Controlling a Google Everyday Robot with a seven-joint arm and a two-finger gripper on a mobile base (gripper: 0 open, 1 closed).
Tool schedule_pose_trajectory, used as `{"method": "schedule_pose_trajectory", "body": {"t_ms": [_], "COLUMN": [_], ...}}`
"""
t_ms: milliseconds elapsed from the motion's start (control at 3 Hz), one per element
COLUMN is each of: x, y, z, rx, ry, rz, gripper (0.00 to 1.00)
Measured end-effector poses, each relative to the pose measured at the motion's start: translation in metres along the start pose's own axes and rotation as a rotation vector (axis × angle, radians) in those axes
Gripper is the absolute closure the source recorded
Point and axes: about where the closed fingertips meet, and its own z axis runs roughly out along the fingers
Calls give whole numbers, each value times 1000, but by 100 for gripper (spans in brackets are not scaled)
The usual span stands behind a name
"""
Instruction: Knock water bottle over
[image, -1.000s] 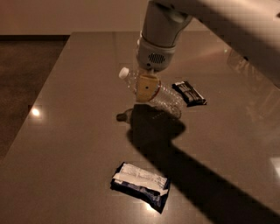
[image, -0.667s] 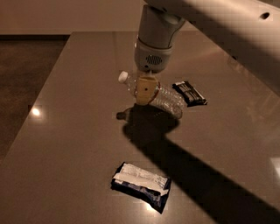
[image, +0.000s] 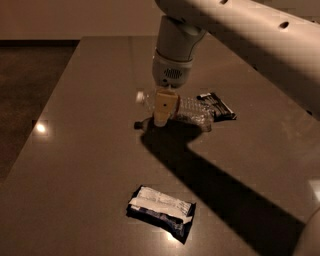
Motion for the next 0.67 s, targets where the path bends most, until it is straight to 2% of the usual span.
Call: {"method": "schedule_pose_trajectory", "body": {"t_ms": [333,667], "x": [-1,-1], "y": [-1,-1], "z": [0,0], "rx": [5,5], "ry": [-3,-3], "rz": [-1,-1], "gripper": [0,0]}}
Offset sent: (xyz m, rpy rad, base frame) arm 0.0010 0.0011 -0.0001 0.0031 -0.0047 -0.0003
